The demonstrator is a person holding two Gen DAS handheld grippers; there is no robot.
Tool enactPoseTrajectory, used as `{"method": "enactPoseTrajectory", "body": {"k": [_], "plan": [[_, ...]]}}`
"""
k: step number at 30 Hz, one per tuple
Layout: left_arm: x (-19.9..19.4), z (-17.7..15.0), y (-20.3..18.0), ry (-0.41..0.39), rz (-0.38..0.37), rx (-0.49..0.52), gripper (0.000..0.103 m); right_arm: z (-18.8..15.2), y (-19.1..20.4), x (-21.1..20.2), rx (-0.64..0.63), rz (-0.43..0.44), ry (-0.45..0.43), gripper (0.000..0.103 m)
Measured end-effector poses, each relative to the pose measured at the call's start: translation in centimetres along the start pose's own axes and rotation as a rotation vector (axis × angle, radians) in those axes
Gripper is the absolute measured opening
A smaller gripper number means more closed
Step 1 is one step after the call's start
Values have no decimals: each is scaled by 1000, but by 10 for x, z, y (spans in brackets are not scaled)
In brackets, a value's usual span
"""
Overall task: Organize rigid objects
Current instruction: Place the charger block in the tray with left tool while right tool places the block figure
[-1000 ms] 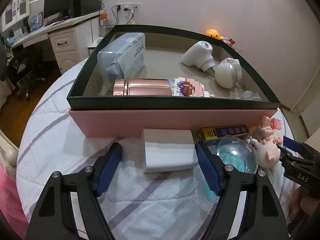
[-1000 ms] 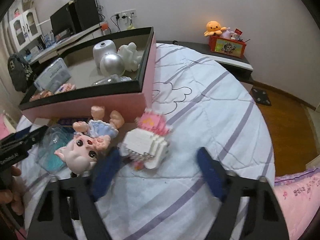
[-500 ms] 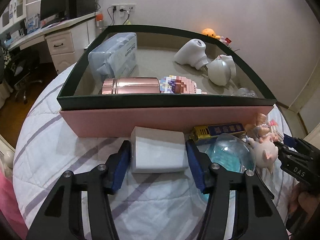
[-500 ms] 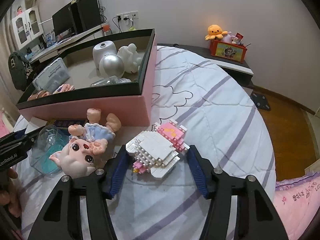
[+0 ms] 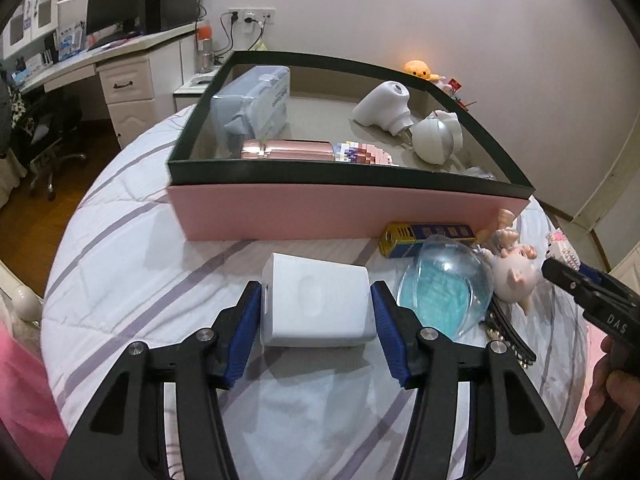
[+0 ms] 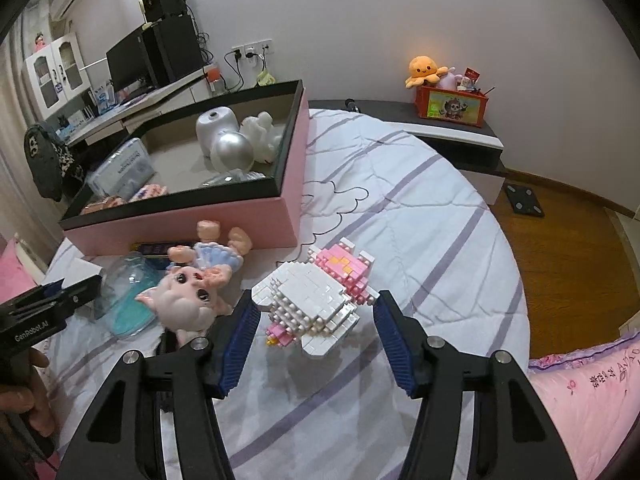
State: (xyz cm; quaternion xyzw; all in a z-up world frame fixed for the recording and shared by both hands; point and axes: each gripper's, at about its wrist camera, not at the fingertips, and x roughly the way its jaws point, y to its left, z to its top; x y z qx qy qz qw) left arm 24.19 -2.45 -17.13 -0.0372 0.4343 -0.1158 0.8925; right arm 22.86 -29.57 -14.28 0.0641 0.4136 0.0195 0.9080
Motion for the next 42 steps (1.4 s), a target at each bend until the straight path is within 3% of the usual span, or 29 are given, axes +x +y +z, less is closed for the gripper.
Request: {"method": "enactPoseTrajectory", "body": {"k": [15, 28, 35, 42], "plan": [[-63, 0, -3, -100, -11, 29, 56, 4, 32, -51, -44, 66, -74, 60], [-90, 73, -14, -237, -23, 75, 56, 60, 71, -74, -139, 127, -184, 60], [-60, 128, -22, -249, -37, 92, 56, 117, 86, -47, -159, 155, -203, 60], [3, 172, -26, -191, -23, 100, 56, 162, 84, 12, -144, 156, -139, 60]]}}
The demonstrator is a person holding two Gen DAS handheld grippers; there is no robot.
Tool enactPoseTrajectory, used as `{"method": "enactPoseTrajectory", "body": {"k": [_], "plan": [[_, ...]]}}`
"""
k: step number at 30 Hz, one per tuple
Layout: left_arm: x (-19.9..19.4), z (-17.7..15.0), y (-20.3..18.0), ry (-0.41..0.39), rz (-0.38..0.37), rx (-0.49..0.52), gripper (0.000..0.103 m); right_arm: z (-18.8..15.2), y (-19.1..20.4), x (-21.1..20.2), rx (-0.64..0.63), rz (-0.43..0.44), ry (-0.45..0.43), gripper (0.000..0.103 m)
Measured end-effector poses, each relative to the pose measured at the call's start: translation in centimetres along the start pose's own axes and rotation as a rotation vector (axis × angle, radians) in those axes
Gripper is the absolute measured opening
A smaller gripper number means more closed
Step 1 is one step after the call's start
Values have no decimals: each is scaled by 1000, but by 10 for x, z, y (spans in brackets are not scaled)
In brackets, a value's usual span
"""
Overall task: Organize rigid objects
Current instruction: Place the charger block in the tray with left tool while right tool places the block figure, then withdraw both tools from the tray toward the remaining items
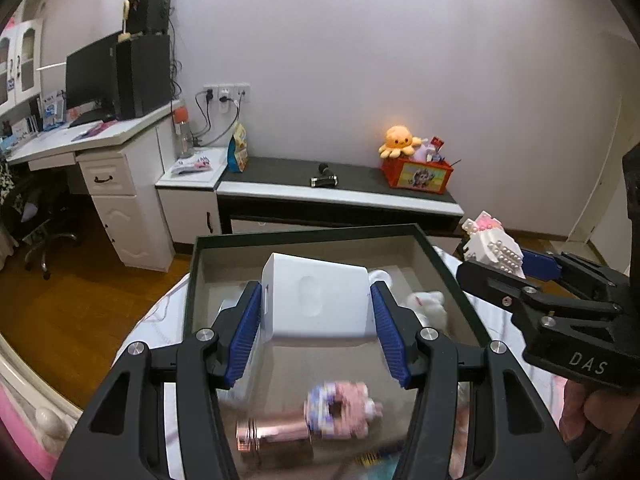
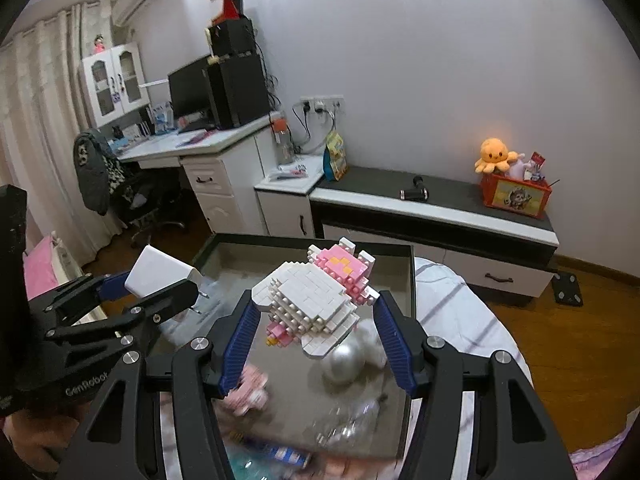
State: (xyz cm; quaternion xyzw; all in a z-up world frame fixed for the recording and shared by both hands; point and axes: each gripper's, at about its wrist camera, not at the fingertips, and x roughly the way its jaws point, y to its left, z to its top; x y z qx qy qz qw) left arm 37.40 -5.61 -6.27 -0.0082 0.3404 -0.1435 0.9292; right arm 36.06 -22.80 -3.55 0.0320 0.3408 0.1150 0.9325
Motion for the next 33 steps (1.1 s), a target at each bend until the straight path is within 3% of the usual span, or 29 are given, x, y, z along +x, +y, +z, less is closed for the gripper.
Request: {"method": "enactPoseTrajectory", "body": {"k": [6, 15, 16, 21, 25, 33], "plan": [[54, 7, 1, 70, 3, 3, 56, 4, -19, 54, 27, -7, 87, 60], [83, 2, -1, 153, -10, 8, 58, -4, -41, 91, 60, -29, 175, 61], [82, 1, -1, 152, -5, 10, 64, -5, -42, 93, 61, -27, 182, 62], [59, 1, 7, 99, 19, -13, 91, -11, -43, 92, 79, -22, 201, 87], [26, -3, 12, 36, 31, -24, 100, -14, -42, 78, 127, 21, 175, 103], [-39, -21, 11, -42, 73, -31, 102, -22, -21, 28, 148, -19, 102, 103]]}}
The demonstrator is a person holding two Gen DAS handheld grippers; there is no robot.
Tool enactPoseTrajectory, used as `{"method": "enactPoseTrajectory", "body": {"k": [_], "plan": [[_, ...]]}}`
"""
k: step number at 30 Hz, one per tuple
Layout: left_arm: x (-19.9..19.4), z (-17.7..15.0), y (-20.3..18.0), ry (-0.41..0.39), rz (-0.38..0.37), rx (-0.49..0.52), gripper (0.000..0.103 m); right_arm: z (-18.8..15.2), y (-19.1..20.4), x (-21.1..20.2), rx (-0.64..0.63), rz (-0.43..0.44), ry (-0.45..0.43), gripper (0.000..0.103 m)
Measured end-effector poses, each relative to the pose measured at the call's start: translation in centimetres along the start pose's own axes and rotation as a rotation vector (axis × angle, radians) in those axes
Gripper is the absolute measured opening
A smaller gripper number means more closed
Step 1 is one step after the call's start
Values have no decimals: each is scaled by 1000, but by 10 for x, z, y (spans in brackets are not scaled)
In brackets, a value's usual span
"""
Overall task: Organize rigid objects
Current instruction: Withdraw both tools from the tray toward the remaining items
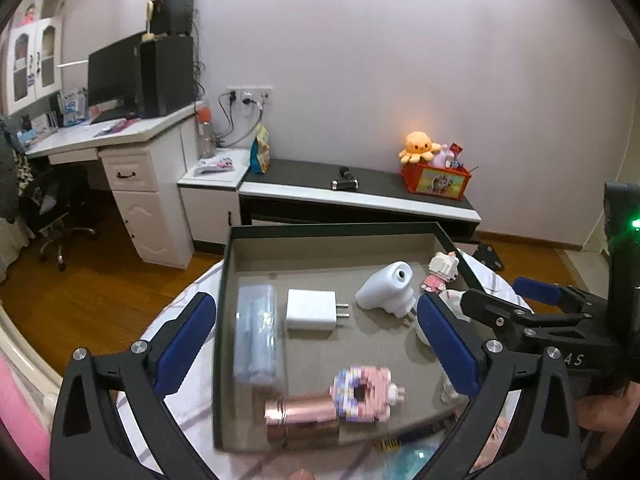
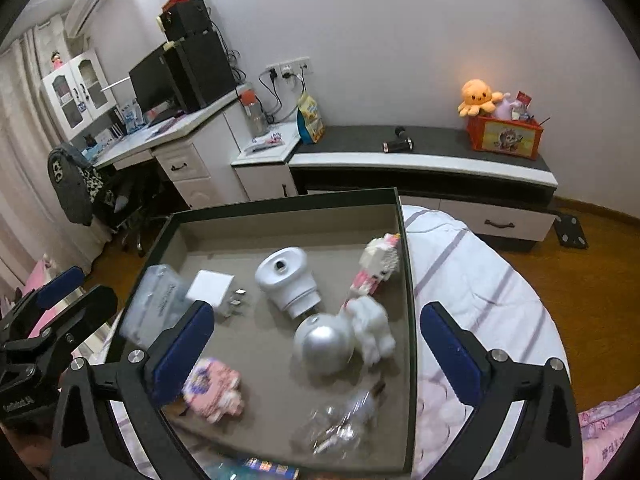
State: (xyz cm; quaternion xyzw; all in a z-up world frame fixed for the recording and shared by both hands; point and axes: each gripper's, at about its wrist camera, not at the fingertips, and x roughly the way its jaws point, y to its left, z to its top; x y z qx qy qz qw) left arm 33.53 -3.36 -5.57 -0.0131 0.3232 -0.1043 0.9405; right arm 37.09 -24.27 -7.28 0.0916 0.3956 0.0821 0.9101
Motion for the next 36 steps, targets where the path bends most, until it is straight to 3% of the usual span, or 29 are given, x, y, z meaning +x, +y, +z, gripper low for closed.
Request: {"method": "enactPoseTrajectory", "body": {"k": [21, 36], "plan": [[-169, -60, -14, -180, 70, 2, 103, -100, 47, -189, -54, -59, -327, 103], [-207, -109, -17, -178, 108, -10, 103, -144, 61, -222, -57, -74, -334, 103]]}}
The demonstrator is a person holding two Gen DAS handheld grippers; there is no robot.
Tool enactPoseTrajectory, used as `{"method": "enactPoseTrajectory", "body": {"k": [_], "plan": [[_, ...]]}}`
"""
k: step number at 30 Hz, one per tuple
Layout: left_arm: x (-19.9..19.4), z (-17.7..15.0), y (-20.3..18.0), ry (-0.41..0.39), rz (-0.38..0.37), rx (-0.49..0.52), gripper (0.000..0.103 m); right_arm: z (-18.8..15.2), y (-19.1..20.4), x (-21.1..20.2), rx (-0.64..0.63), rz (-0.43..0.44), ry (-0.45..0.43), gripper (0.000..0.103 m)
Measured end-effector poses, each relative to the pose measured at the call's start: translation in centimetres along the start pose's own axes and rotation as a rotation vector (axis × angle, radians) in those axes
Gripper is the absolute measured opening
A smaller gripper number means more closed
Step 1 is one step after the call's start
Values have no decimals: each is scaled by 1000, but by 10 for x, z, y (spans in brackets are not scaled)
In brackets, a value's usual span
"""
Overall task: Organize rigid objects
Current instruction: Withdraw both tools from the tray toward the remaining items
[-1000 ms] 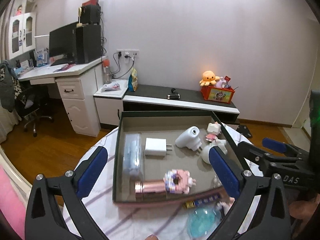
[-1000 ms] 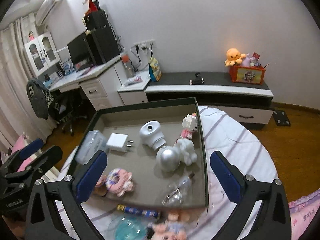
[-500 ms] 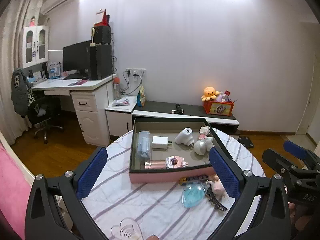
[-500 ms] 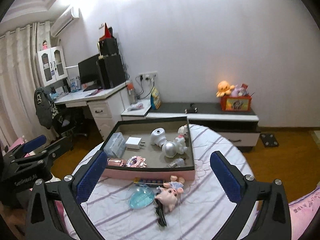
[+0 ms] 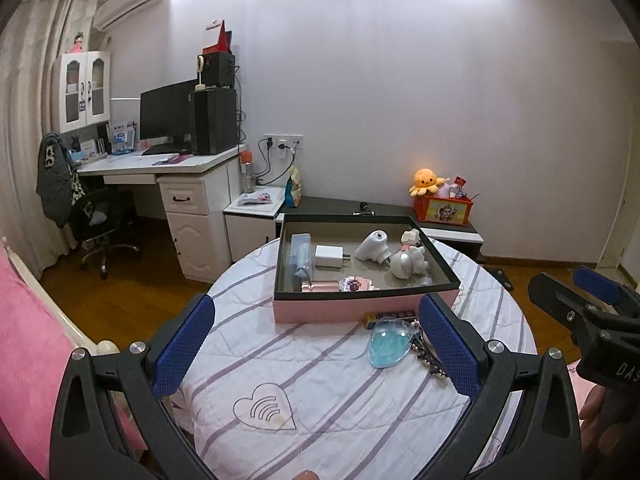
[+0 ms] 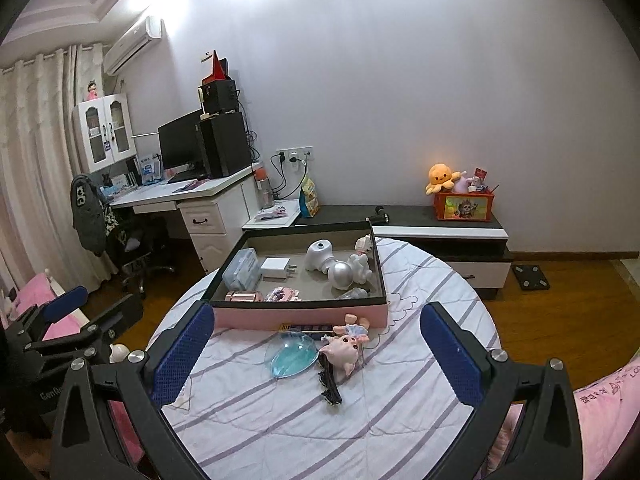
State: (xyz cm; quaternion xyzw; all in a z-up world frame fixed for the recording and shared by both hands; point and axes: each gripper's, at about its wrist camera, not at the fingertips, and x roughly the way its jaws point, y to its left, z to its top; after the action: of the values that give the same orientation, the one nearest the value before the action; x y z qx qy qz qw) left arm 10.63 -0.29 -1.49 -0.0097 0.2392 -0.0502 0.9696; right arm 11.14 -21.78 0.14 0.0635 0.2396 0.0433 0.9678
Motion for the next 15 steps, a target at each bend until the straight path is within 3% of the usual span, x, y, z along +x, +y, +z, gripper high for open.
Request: {"method": "enactPoseTrajectory", "body": {"k": [15], "plan": [[-8, -3, -1, -11, -4, -8, 103, -4, 9, -9, -14, 12, 5, 103]]}}
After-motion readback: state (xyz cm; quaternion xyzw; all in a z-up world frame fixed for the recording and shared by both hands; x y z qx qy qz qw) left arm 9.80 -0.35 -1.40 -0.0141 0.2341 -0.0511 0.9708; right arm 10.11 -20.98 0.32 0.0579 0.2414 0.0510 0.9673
